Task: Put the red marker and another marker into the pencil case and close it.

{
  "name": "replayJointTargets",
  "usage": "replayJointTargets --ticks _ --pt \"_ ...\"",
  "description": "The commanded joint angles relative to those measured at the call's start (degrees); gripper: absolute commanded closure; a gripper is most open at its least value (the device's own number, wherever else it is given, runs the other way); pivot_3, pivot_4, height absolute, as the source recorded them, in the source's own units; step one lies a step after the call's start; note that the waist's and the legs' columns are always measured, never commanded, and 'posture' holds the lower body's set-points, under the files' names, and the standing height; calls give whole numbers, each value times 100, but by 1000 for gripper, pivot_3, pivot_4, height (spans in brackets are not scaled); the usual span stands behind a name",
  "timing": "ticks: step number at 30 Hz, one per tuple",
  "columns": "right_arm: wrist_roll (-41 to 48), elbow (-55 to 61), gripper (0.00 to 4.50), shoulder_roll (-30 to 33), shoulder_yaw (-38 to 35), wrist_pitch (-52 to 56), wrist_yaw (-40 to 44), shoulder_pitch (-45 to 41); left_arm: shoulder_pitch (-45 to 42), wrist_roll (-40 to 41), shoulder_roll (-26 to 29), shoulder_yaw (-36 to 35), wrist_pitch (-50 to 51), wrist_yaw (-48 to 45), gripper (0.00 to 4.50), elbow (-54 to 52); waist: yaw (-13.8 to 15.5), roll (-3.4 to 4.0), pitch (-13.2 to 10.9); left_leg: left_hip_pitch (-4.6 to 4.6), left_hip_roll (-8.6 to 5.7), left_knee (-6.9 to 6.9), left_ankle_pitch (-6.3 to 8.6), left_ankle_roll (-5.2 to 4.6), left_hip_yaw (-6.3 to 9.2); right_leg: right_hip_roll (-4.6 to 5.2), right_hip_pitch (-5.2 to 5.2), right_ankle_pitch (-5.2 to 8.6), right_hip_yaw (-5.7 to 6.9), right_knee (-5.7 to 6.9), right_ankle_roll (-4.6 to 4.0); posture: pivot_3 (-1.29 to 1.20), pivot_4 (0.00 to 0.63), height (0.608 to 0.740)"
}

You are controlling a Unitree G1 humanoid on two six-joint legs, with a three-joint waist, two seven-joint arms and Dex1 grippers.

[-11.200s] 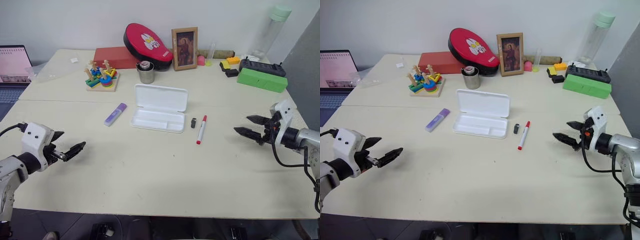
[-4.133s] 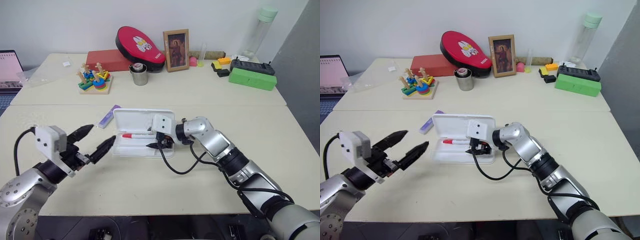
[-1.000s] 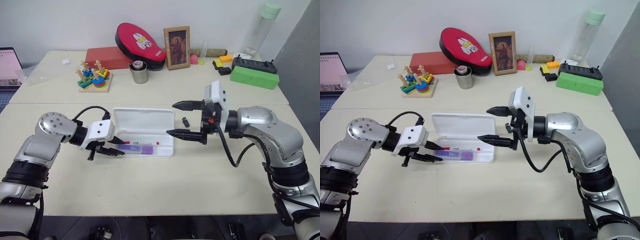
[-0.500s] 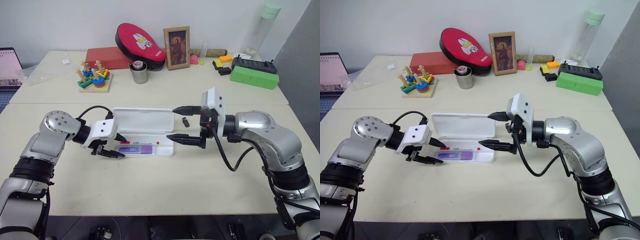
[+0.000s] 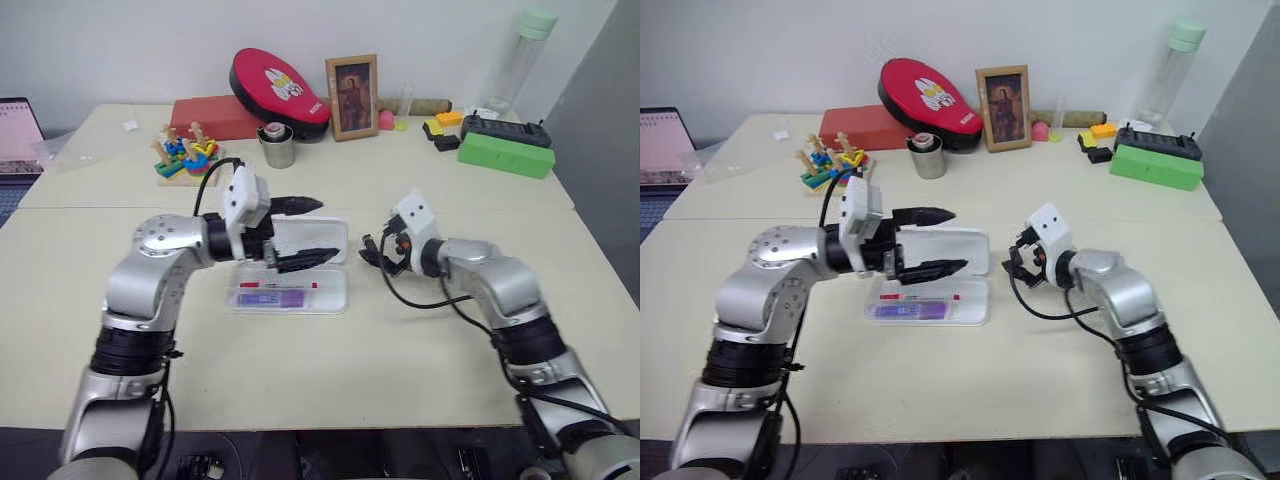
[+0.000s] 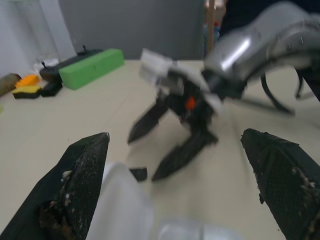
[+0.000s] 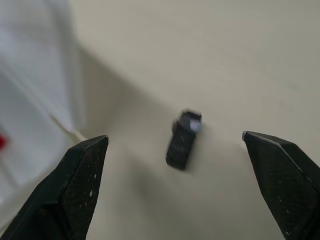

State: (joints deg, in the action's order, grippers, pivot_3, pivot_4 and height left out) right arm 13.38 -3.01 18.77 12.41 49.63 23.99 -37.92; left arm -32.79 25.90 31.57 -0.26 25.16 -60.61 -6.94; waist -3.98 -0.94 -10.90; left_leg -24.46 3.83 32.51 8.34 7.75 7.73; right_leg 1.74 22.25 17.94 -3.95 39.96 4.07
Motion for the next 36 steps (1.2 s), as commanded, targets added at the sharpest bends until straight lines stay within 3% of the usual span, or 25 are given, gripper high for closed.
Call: replayJointTargets --ticks 1,3,4,7,21,26,29,33,36 --pt "-310 -289 0 -422 -172 35 -655 -49 10 -62 -206 -160 33 689 22 -210 -26 0 0 2 0 1 0 0 2 -1 -1 0 1 2 0 0 150 740" --pt "-409 -429 0 -566 -180 -9 -785 -58 3 -61 -250 -156 14 812 22 -208 -44 -1 1 2 0 9 0 0 2 -1 -5 0 0 3 0 0 150 740" --pt "-486 -497 357 -624 -170 -78 -851 -61 -1 -66 -269 -159 -25 865 0 -203 -48 -1 1 3 0 12 0 0 3 -1 -8 -1 0 3 1 0 150 740" --pt "-655 -692 823 -741 -123 -235 -954 -88 -14 -93 -254 -135 -113 930 0 -124 -64 -1 1 4 -1 23 0 0 2 -1 -13 -4 -1 2 9 0 150 740" --pt "-881 -706 4128 -633 -234 -404 -889 -116 -167 -220 -247 -82 -368 1031 0 204 -38 -1 1 11 -3 27 0 0 2 -1 -22 -5 -4 0 16 0 150 740" --pt "-884 -367 4238 -3 -371 -805 -436 -189 -133 -261 -138 -105 -333 1039 0 103 18 0 0 7 -4 26 0 0 2 -1 -21 -5 -4 -3 15 0 150 740" --pt "-469 350 4239 549 -420 -1412 624 -157 82 -40 126 -306 -155 888 0 -234 40 1 -1 1 -4 25 0 0 1 0 -14 -4 -4 -7 16 0 150 740" --pt "740 1850 4239 1230 -207 -1115 2504 326 662 671 726 -845 243 361 0 -824 -79 3 -2 -3 -2 10 1 -2 -3 -1 -3 0 -9 -9 12 0 150 740" --pt "899 2315 4239 1415 287 -983 2982 469 1237 948 1326 -1159 412 -147 0 -1032 -102 3 -2 0 6 1 6 -9 -10 -2 -8 11 5 -8 2 0 150 740"
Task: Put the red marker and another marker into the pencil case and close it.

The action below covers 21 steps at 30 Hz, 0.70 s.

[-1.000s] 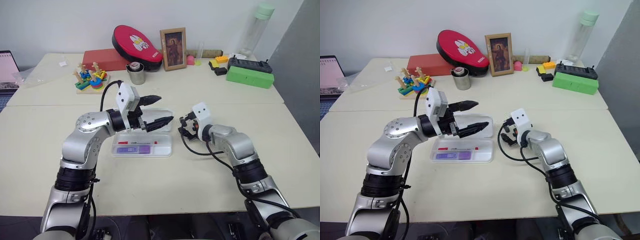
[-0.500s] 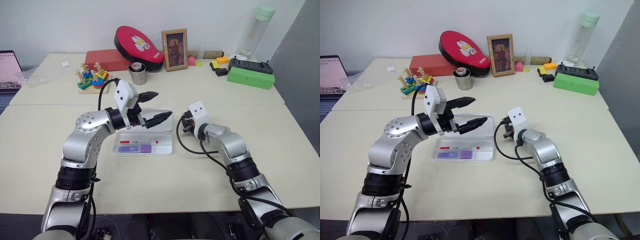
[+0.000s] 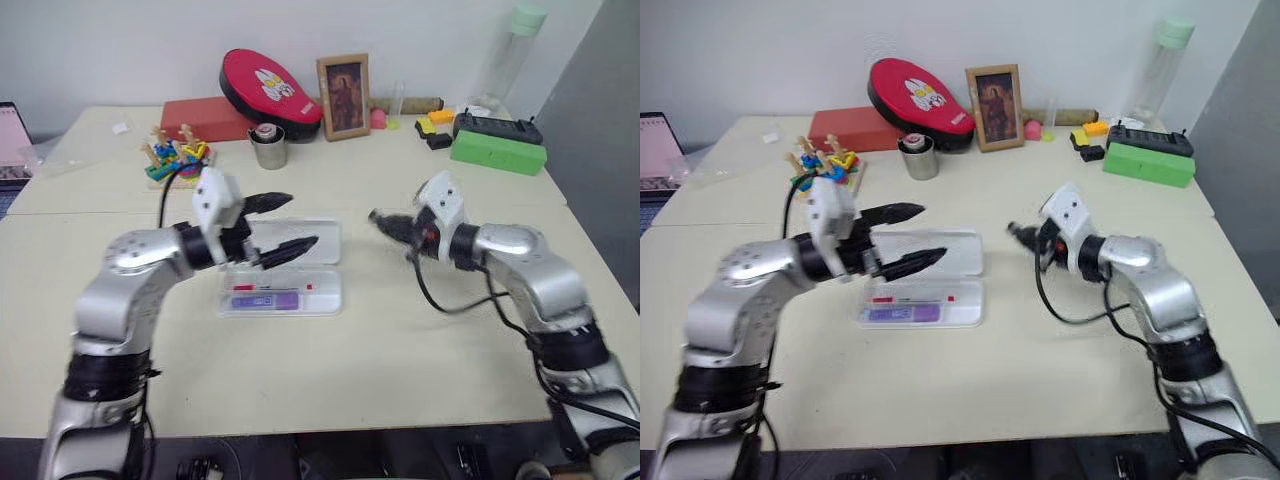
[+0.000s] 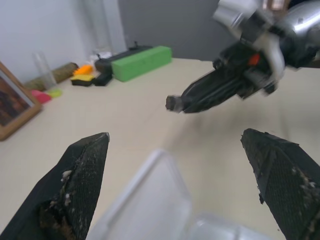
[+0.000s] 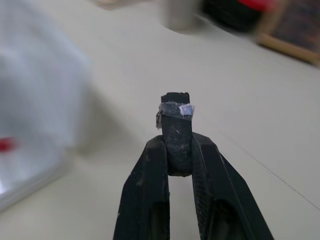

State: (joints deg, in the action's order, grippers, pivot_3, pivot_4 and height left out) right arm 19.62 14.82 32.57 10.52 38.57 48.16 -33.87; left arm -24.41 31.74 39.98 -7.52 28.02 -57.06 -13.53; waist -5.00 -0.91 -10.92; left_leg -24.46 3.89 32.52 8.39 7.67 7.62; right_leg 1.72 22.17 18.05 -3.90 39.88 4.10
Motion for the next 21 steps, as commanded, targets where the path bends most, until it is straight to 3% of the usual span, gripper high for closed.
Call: replayJointTargets --ticks 1,8,18,20,21 --pt "179 509 4239 -25 632 143 521 22 552 351 635 -484 102 -635 0 -374 -10 0 0 0 0 -2 0 0 1 0 0 0 4 1 -1 0 150 740" --pt "-797 -642 4239 -756 1796 -230 263 -532 1401 180 1325 -671 -276 -1251 0 -402 41 -4 -1 3 0 14 -1 2 -11 1 0 11 -9 2 22 0 150 740" --pt "-1309 -1353 4239 -945 2055 -686 561 -711 1607 194 1414 -954 -229 -968 0 -608 154 -5 -1 -11 0 16 -1 3 -10 -1 6 8 -8 -2 19 0 150 740" --pt "-1322 -1353 3540 -954 2028 -715 617 -703 1635 220 1410 -982 -181 -903 0 -670 159 -5 -1 -11 2 16 -1 3 -10 -2 7 9 -8 -2 18 0 150 740" --pt "-1326 -1348 3494 -959 2016 -721 640 -700 1645 232 1411 -991 -163 -877 0 -696 161 -5 -1 -11 1 16 -1 3 -10 -2 7 9 -8 -2 18 0 150 740"
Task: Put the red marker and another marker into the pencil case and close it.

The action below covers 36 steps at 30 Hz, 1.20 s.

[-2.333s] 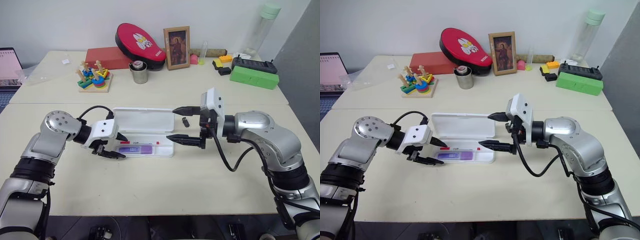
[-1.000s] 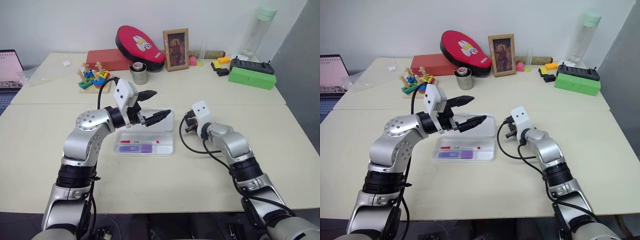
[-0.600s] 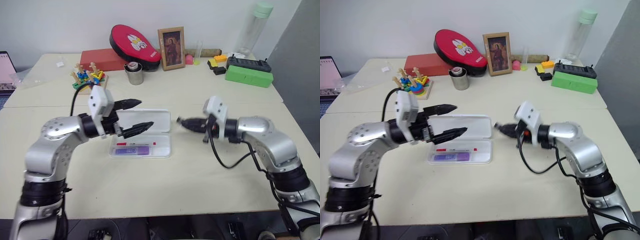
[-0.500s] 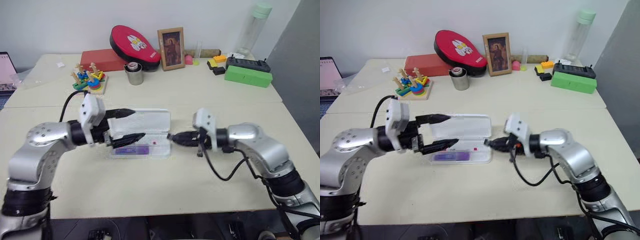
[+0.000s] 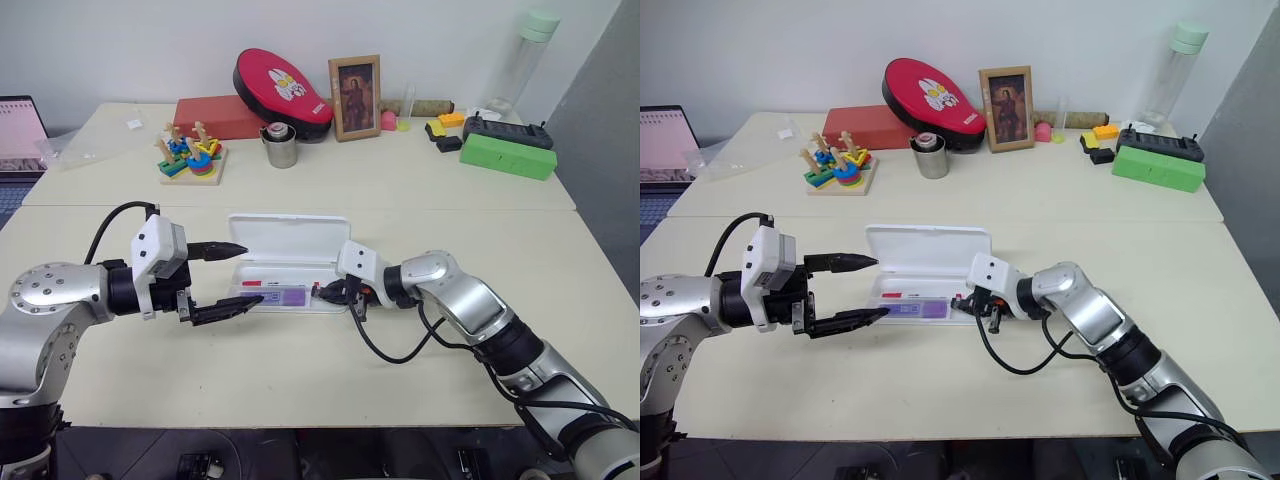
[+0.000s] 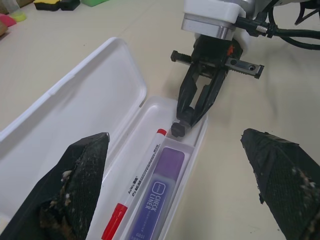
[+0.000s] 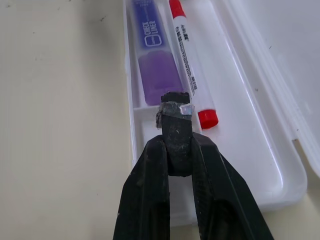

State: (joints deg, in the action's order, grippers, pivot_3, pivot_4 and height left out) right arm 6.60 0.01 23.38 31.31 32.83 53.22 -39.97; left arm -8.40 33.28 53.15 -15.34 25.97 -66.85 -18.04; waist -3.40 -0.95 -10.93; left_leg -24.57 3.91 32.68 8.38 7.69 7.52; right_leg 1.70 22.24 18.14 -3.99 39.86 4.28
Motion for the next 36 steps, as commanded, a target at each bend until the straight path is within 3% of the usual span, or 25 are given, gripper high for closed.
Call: replayJointTargets --ticks 1,14,19,26,30,31,36 --pt "-38 136 3151 -47 -77 -151 156 -87 49 87 95 -214 57 127 0 -267 2 0 0 0 0 0 0 0 0 0 0 1 0 0 1 0 150 740" --pt "330 294 42 -270 -768 -331 448 -364 108 260 -45 -431 296 711 0 -492 4 0 0 0 0 1 0 0 1 0 -1 1 0 1 3 0 150 740" --pt "1318 401 42 -635 -1765 45 409 -843 379 583 -360 -1173 565 1353 0 -616 -30 2 -2 0 1 -1 0 0 1 0 -1 -1 0 2 0 0 150 740" --pt "701 -1834 1683 -1176 -2127 -258 -708 -2291 938 1392 -909 -2493 954 2260 0 -1084 -121 -6 3 6 4 0 0 0 4 -3 -4 -7 3 8 -9 0 150 740" --pt "156 -3035 2480 -1444 -1803 -524 -995 -2806 1174 1664 -1001 -2839 1012 2488 0 -1257 -122 -5 2 2 2 -2 0 0 1 -1 -3 -14 1 4 -22 0 150 740" --pt "18 -3267 2851 -1522 -1703 -577 -1038 -2900 1253 1723 -1000 -2889 1036 2518 0 -1305 -106 -4 1 2 2 -4 0 0 0 -1 0 -14 0 3 -22 0 150 740" --pt "-335 -3433 3825 -1708 -1394 -789 -904 -2911 1546 1895 -977 -2918 1042 2580 0 -1462 -161 -3 1 1 4 -12 0 1 1 -3 6 -13 0 4 -25 0 150 740"
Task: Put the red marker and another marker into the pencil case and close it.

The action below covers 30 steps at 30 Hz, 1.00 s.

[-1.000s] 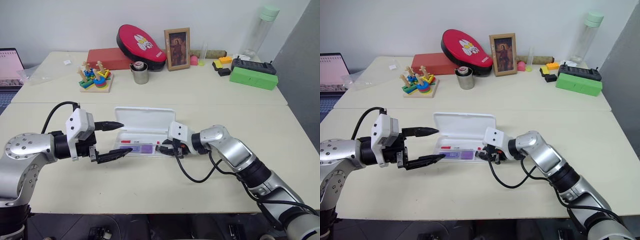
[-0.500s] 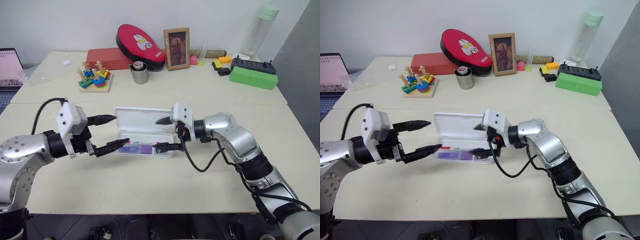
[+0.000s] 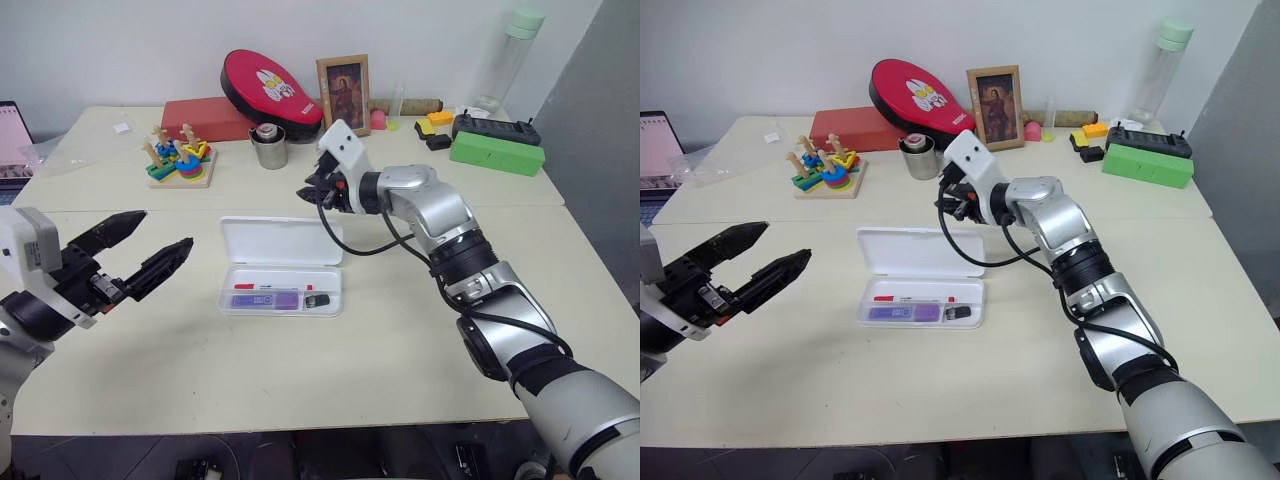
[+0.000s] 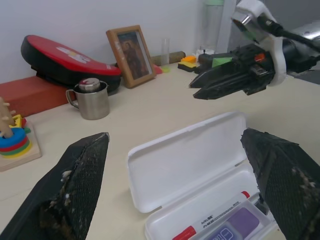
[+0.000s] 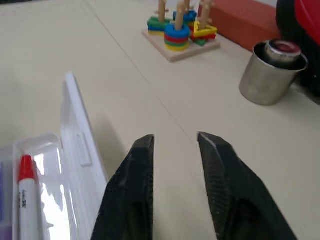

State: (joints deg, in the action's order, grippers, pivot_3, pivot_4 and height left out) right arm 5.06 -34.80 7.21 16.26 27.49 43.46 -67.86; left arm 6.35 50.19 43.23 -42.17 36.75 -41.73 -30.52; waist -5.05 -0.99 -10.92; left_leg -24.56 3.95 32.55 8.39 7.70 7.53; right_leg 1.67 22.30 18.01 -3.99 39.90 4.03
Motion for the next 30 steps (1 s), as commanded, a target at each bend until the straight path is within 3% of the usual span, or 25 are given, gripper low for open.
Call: replayJointTargets --ticks 1,3,17,22,30 --pt "-242 52 4071 -96 171 -292 105 -82 105 277 25 -255 -11 73 0 -233 9 0 0 0 0 -2 0 0 1 0 1 0 1 -1 0 0 150 740" --pt "-332 80 4431 -105 241 -330 170 -16 160 376 51 -281 10 76 0 -255 14 0 0 -1 0 -3 0 0 1 0 1 0 1 -1 -1 0 150 740" --pt "-264 2052 4431 475 895 22 1676 1045 314 453 299 -164 -4 -122 0 -162 32 -1 1 1 0 -4 0 1 1 1 -2 4 2 -3 4 0 150 740" --pt "-418 2861 4431 775 1537 63 2148 1632 465 453 409 -75 68 -362 0 -207 34 -2 1 1 0 -3 0 1 1 1 -2 5 2 -3 6 0 150 740" --pt "-1115 2435 4431 759 2276 -130 1861 2098 569 431 542 56 59 -622 0 -200 19 -6 5 18 2 -6 1 2 -3 0 -9 15 -2 -3 19 0 150 740"
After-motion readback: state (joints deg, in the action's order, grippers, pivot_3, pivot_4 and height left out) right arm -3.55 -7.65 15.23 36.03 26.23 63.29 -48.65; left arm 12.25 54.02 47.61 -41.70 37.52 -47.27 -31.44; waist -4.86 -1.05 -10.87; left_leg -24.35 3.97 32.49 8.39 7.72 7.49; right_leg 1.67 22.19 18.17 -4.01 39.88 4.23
